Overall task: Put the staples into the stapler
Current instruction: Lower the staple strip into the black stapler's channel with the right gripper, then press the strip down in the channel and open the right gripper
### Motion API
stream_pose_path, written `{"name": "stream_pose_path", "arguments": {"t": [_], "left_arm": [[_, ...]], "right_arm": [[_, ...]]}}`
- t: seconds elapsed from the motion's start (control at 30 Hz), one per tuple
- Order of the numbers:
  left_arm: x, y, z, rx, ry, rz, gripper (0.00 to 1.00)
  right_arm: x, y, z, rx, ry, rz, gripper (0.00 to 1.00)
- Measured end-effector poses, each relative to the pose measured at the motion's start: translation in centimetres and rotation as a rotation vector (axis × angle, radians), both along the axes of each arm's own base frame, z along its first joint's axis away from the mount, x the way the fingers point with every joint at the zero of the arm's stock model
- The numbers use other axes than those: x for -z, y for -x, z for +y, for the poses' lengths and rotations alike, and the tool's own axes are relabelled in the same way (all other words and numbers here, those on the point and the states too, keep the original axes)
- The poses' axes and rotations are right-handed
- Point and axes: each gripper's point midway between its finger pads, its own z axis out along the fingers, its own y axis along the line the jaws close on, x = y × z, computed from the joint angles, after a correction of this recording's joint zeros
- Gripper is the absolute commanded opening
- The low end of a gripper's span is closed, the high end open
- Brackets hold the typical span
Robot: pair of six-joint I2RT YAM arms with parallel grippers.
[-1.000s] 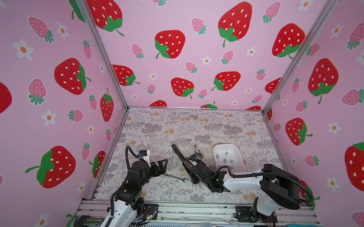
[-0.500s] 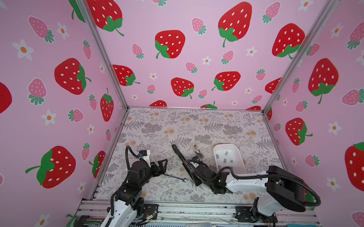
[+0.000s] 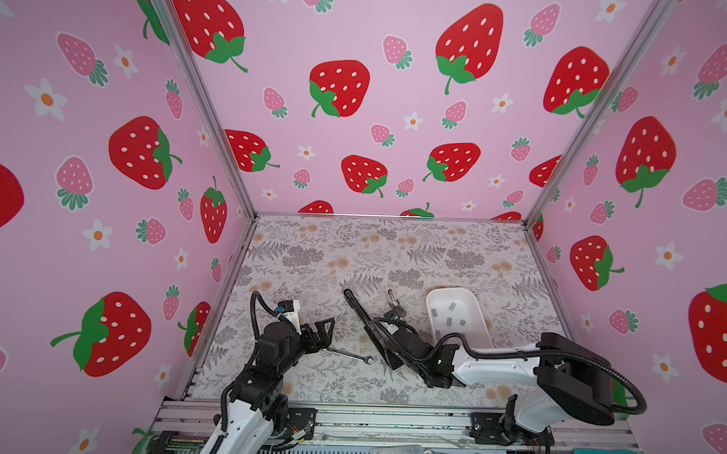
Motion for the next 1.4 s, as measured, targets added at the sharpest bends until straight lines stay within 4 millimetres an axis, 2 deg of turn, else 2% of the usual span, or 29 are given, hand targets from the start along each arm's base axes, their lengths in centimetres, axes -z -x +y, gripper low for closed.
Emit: {"name": "stream_pose_path", "arguments": {"t": [0.17, 0.3, 0.6, 0.77, 0.9, 1.07, 1.23, 1.4], "left_arm": [[0.0, 0.0, 0.0, 0.0, 0.0, 0.0, 0.99], [0.0, 0.0, 0.0, 0.0, 0.0, 0.0, 0.99], [0.0, 0.0, 0.0, 0.0, 0.0, 0.0, 0.99], [0.0, 0.0, 0.0, 0.0, 0.0, 0.0, 0.99], [0.0, 0.0, 0.0, 0.0, 0.0, 0.0, 0.99], [0.0, 0.0, 0.0, 0.0, 0.0, 0.0, 0.99], [0.0, 0.0, 0.0, 0.0, 0.0, 0.0, 0.99], [0.0, 0.0, 0.0, 0.0, 0.0, 0.0, 0.99]], "right_arm": [[0.1, -0.2, 0.4, -0.004, 0.0, 0.004, 0.25], [1.3, 0.0, 0.4, -0.015, 0.023, 0.025, 0.24], [1.4, 0.0, 1.0, -0.021, 0.011, 0.03, 0.22], [1.1, 0.2, 0.6, -0.02, 0.014, 0.038, 0.31], [-0.4, 0.5, -0.2, -0.026, -0.018, 0.03, 0.42], [-1.7, 1.2, -1.3, -0.043, -0.059, 0.022, 0.46], [-1.1, 2.6, -2.9, -0.088, -0.076, 0.042, 0.56], [-0.2, 3.8, -3.5, -0.137, -0.077, 0.071, 0.56]]}}
